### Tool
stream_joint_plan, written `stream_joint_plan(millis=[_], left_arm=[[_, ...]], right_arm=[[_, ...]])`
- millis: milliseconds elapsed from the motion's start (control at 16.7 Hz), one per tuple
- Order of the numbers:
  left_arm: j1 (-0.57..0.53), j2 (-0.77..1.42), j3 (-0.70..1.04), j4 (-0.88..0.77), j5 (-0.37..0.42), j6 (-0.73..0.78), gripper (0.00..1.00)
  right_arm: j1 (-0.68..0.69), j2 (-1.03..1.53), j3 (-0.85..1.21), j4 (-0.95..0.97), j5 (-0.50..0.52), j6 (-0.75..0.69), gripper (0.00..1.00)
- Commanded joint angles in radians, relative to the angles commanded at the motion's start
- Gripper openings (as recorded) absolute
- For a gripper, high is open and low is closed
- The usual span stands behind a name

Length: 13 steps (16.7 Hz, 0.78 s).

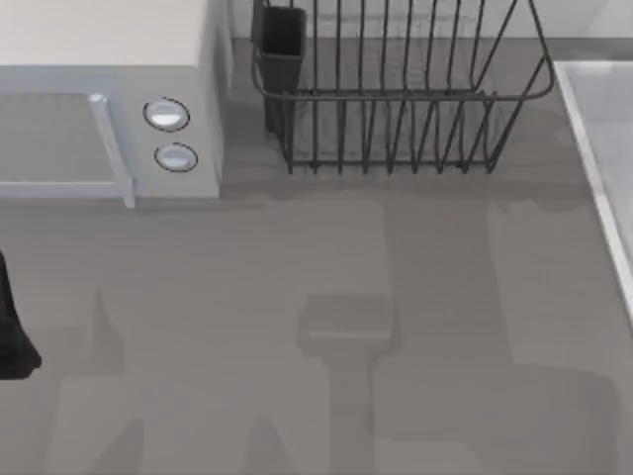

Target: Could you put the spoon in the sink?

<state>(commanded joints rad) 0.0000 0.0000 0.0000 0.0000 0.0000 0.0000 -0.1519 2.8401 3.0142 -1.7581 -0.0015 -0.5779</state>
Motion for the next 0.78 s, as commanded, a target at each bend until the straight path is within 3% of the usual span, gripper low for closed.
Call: stream_joint_plan(millis=[360,720,780], left_arm=[[0.000,0.000,0.000,0.000,0.000,0.000,1.00],[0.000,0.000,0.000,0.000,0.000,0.000,1.00],[0.000,0.000,0.000,0.000,0.000,0.000,1.00]], right_arm=[[0.000,0.186,0.302,-0.094,0.003,0.005,0.00],[0.000,0.214,0.342,-0.107,0.005,0.007,0.00],[0.000,0.214,0.342,-0.107,0.005,0.007,0.08]])
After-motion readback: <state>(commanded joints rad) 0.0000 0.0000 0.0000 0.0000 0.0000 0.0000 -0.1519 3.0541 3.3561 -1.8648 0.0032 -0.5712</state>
